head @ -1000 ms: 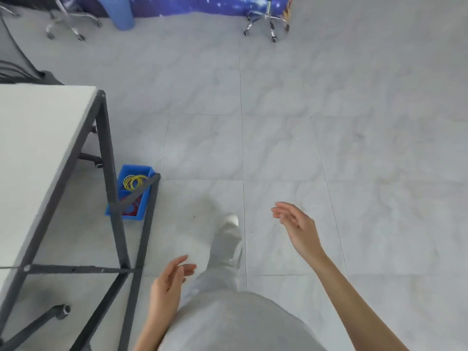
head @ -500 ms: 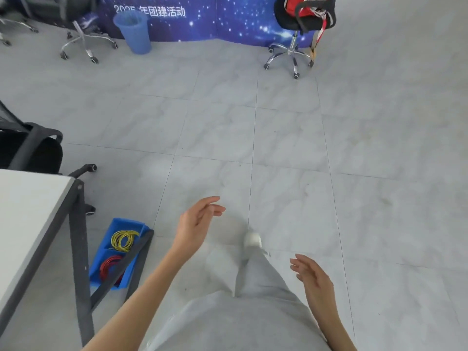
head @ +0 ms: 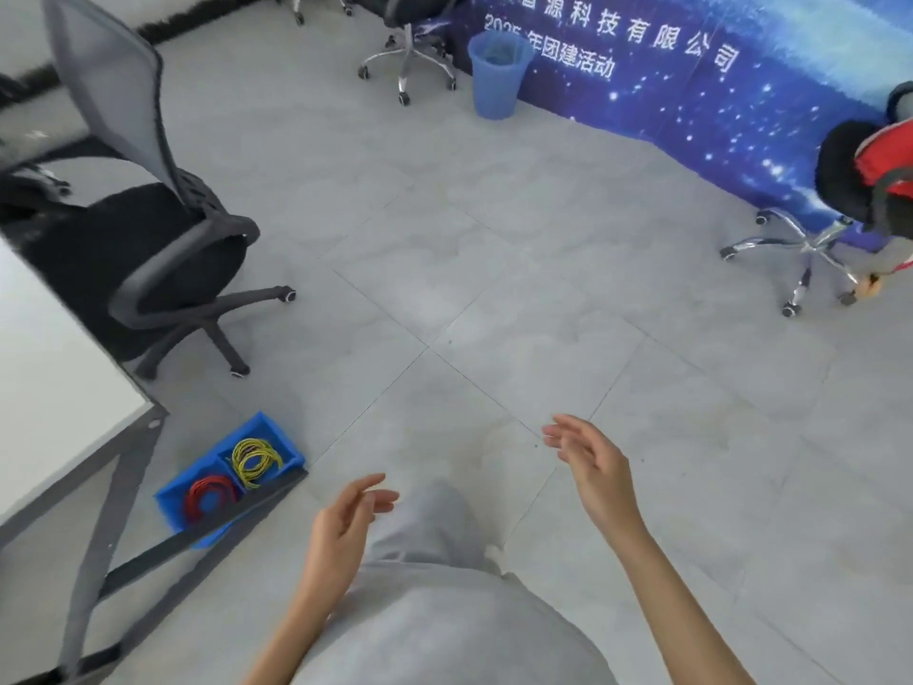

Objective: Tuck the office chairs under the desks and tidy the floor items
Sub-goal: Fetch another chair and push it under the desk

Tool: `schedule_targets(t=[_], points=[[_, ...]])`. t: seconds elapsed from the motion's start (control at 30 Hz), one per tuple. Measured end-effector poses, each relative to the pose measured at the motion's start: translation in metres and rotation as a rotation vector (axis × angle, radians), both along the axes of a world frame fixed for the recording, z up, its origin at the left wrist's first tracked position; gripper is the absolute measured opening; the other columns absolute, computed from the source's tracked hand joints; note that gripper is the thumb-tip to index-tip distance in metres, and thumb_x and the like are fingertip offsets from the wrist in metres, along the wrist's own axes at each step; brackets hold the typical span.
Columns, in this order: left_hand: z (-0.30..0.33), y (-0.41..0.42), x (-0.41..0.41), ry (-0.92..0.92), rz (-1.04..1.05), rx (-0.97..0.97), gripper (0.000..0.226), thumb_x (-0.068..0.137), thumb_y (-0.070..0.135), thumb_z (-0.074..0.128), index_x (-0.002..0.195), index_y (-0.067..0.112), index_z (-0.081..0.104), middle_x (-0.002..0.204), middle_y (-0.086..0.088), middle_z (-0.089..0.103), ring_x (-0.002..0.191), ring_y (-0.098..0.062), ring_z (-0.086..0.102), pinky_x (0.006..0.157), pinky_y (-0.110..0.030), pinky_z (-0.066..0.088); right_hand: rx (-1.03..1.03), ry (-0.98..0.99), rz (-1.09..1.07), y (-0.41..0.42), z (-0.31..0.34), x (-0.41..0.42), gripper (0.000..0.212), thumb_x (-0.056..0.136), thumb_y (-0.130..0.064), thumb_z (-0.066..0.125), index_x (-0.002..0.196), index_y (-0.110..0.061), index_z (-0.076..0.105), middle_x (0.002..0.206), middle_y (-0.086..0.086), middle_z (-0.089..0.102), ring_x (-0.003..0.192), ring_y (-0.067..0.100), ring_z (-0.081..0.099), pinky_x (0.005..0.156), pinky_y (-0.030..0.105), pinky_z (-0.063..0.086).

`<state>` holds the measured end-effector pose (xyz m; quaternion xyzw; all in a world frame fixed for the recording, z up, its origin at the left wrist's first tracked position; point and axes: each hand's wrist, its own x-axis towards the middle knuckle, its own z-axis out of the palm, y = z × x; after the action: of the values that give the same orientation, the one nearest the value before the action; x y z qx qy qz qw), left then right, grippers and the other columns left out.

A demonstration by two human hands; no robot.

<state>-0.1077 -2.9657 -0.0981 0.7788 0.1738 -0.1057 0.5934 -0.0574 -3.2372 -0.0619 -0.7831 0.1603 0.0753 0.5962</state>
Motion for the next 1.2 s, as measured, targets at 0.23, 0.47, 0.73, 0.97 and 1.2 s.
schedule_targets(t=[0.23, 0.47, 0.73, 0.97, 1.2], points=[[-0.021, -0.031, 0.162, -0.02, 0.168, 0.001, 0.031, 0.095, 0.001, 0.04, 0.099, 0.026, 0.059, 0.085, 0.019, 0.072, 0.076, -0.004, 0.067, 0.07, -0.014, 0.05, -0.014, 0.008, 0.119, -0.014, -0.028, 0.186, 0.023, 0.095, -0.008, 0.045, 0.106, -0.023, 0.059, 0.102, -0.007, 0.067, 0.09, 0.0, 0.064, 0.084, 0.023, 0.048], [0.01, -0.036, 0.391, -0.083, 0.101, 0.013, 0.032, 0.096, 0.007, 0.04, 0.097, 0.034, 0.058, 0.082, 0.025, 0.07, 0.082, -0.003, 0.066, 0.075, -0.017, 0.049, -0.059, 0.106, 0.127, -0.029, -0.038, 0.327, 0.031, 0.094, -0.005, 0.046, 0.1, -0.033, 0.059, 0.101, -0.01, 0.068, 0.091, -0.002, 0.063, 0.087, 0.028, 0.048], [0.033, -0.05, 0.605, -0.147, 0.071, -0.023, 0.031, 0.096, 0.008, 0.04, 0.101, 0.033, 0.057, 0.089, 0.01, 0.071, 0.087, -0.005, 0.066, 0.078, -0.014, 0.048, -0.074, 0.125, 0.158, -0.04, -0.043, 0.516, 0.029, 0.091, -0.003, 0.051, 0.103, -0.027, 0.061, 0.097, -0.01, 0.07, 0.09, 0.001, 0.064, 0.085, 0.014, 0.048], [0.021, -0.044, 0.716, -0.12, 0.475, -0.046, 0.033, 0.095, 0.002, 0.04, 0.099, 0.028, 0.06, 0.083, 0.018, 0.072, 0.08, -0.006, 0.067, 0.073, -0.015, 0.05, 0.04, 0.102, 0.493, 0.011, -0.021, 0.755, 0.025, 0.092, -0.002, 0.049, 0.105, -0.02, 0.061, 0.099, -0.008, 0.069, 0.09, 0.0, 0.065, 0.083, 0.018, 0.051], [0.017, -0.024, 0.769, -0.06, 0.895, -0.018, 0.029, 0.095, 0.002, 0.041, 0.102, 0.02, 0.062, 0.09, 0.01, 0.073, 0.079, -0.008, 0.068, 0.073, -0.017, 0.051, 0.132, 0.015, 0.873, 0.13, 0.02, 0.943, 0.027, 0.092, 0.002, 0.047, 0.106, -0.016, 0.061, 0.1, -0.004, 0.069, 0.091, 0.008, 0.067, 0.085, 0.021, 0.051]])
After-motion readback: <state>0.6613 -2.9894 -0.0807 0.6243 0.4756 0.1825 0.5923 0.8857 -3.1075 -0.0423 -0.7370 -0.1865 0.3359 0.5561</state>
